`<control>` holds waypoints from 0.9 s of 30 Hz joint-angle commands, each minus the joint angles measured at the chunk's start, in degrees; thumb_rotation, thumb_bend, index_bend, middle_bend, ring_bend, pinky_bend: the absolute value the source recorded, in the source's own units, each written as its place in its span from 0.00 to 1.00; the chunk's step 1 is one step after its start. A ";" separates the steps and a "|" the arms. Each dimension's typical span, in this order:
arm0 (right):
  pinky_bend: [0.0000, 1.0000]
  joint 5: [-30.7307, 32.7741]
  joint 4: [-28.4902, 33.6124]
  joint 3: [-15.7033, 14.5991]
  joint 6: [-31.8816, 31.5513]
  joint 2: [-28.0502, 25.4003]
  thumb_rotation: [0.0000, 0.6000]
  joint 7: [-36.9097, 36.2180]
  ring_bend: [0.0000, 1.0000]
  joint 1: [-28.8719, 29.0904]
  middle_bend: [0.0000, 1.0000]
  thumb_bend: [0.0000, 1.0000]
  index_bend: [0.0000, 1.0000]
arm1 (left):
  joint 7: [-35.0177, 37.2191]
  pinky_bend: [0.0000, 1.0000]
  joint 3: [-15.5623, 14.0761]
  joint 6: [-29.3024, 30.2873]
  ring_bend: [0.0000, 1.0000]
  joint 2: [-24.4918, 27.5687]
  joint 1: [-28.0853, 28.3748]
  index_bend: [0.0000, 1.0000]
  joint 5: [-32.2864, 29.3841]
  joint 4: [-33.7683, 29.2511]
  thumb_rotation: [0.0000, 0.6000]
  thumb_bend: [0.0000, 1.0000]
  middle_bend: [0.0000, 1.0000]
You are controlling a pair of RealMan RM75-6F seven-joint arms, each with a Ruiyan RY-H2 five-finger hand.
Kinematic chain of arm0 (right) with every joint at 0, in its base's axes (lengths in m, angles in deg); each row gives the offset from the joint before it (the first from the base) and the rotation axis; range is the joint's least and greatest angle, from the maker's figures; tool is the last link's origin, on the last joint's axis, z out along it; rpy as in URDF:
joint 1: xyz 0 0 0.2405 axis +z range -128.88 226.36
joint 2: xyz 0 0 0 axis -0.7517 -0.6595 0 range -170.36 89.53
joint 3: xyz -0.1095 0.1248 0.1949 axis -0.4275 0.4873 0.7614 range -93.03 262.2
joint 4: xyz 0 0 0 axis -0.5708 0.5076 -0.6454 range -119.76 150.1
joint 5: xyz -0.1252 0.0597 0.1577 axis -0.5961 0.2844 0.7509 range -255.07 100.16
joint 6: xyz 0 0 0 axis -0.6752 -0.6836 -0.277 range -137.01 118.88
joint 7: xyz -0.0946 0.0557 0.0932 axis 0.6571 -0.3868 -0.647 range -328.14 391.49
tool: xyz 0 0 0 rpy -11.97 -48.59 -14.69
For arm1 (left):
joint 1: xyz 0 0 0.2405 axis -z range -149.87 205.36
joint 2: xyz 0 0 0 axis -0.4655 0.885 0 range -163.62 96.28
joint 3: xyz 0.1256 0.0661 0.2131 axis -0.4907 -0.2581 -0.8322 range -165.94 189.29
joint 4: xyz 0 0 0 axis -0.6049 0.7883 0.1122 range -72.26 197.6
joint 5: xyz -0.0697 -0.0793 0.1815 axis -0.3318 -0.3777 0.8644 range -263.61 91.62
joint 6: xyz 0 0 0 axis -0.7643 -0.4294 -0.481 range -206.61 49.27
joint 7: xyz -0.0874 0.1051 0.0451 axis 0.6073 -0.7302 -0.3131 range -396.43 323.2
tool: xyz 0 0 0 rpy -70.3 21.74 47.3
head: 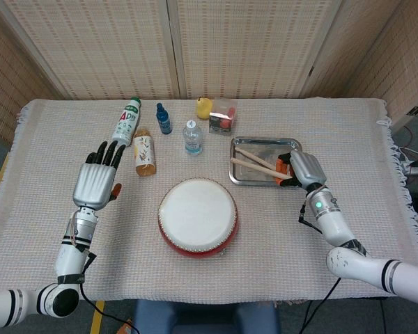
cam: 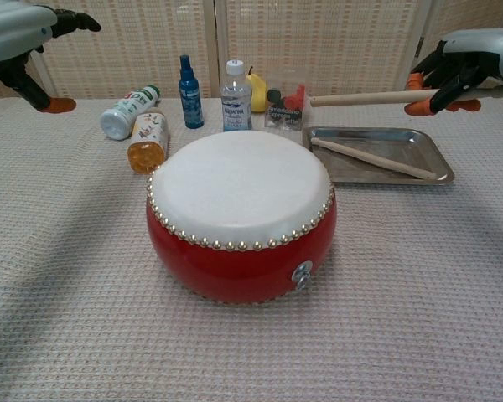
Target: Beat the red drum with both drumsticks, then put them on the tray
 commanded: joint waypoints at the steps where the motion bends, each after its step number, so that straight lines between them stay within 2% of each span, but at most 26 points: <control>1: 0.84 -2.09 -7.23 -0.73 4.50 3.43 1.00 -3.02 0.75 -0.10 0.71 0.77 1.00 | 0.26 0.22 -0.17 0.12 0.00 0.17 -0.52 0.00 0.40 0.11 1.00 0.31 0.00; 8: 0.84 -4.57 -18.51 -1.20 11.10 8.24 1.00 -5.92 0.75 0.90 0.71 0.77 1.00 | 1.09 0.22 -0.28 0.16 0.00 0.45 -1.86 0.00 1.26 0.30 1.00 0.31 0.00; 18: 0.84 -13.60 -35.77 -0.96 19.72 16.93 1.00 -11.94 0.71 3.88 0.71 0.77 0.97 | 2.14 0.22 0.35 -0.41 0.00 0.99 -3.34 0.00 0.80 0.82 1.00 0.31 0.00; 23: 0.80 -17.14 -42.59 -0.55 21.44 20.99 1.00 -14.49 0.67 5.28 0.71 0.65 0.90 | 2.85 0.22 0.66 -0.82 0.00 1.45 -3.97 0.00 0.57 0.97 1.00 0.31 0.00; 27: 0.74 -19.93 -47.06 -0.15 22.08 23.66 1.00 -16.84 0.61 6.21 0.66 0.50 0.80 | 3.39 0.22 0.78 -1.15 0.00 1.84 -4.52 0.00 0.53 1.18 1.00 0.31 0.00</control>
